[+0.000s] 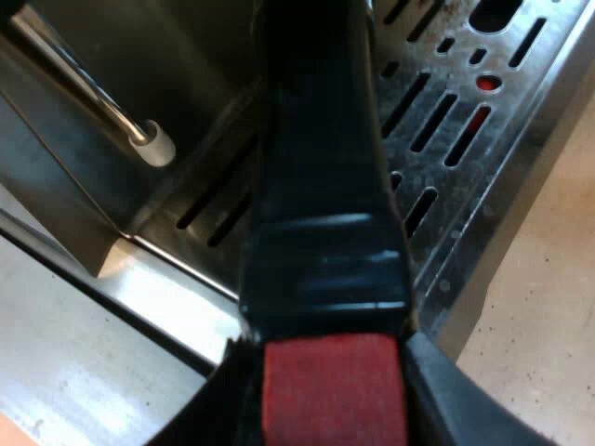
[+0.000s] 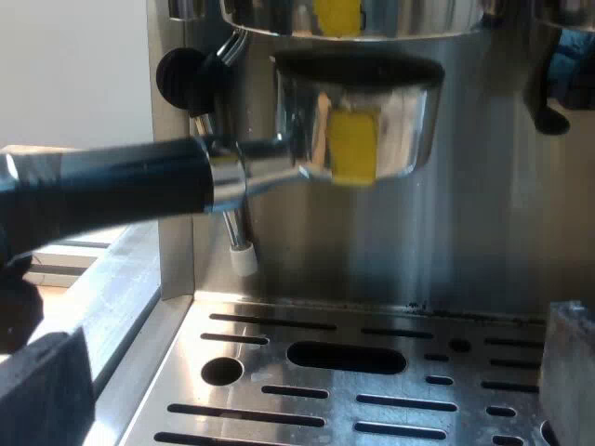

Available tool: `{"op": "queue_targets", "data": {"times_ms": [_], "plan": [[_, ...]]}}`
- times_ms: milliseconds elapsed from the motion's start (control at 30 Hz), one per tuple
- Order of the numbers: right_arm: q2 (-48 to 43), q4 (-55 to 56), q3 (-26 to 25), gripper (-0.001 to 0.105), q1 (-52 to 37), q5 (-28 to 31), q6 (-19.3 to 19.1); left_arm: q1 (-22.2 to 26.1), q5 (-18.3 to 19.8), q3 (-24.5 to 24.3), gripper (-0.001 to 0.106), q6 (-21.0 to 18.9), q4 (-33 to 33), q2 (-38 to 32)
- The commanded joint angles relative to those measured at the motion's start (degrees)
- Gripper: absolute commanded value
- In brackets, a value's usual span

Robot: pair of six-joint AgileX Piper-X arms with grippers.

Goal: Put the handle in the coffee machine

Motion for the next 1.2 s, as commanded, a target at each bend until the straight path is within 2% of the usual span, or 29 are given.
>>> {"op": "queue_targets", "data": {"times_ms": [33,67,200,233,267,300,600,833,933,1000,1200], "plan": [[-0.1,-0.9,-0.3,0.105,-0.2,0.4,-0.6,2.8,5.2,-0.9,0.000,1.2,-1.1,-0.6],[-0.1,-0.9,-0.3,0.105,-0.2,0.4,-0.6,4.2,6.9,-0.9,0.000,1.9,-1.1,-0.6],[-0.1,-0.9,-0.3,0.105,-0.2,0.4,-0.6,5.5,7.0,-0.9,0.000,4.9,-0.6,-0.6],[-0.1,-0.9,-0.3,0.105,-0.2,0.4,-0.6,5.6,7.0,-0.9,0.000,6.3,0.1,-0.6],[-0.1,-0.9,-0.3,0.105,-0.2,0.4,-0.6,5.6,9.0,-0.9,0.000,9.5,3.2,-0.6],[-0.1,-0.9,-0.3,0.105,-0.2,0.4,-0.6,5.6,9.9,-0.9,0.000,10.0,4.4,-0.3],[-0.1,-0.9,-0.3,0.105,-0.2,0.4,-0.6,5.6,10.0,-3.1,0.000,11.0,5.8,5.0],[-0.1,-0.9,-0.3,0.105,-0.2,0.4,0.1,4.1,10.8,-5.5,0.000,12.2,6.2,5.2],[-0.1,-0.9,-0.3,0.105,-0.2,0.4,0.2,1.8,8.7,-5.9,0.000,12.2,6.2,5.2],[-0.1,-0.9,-0.3,0.105,-0.2,0.4,0.2,1.3,7.4,-5.9,0.000,12.1,6.2,5.2],[-0.1,-0.9,-0.3,0.105,-0.2,0.4,0.2,3.0,8.2,-5.9,0.000,8.6,5.8,5.2]]}}
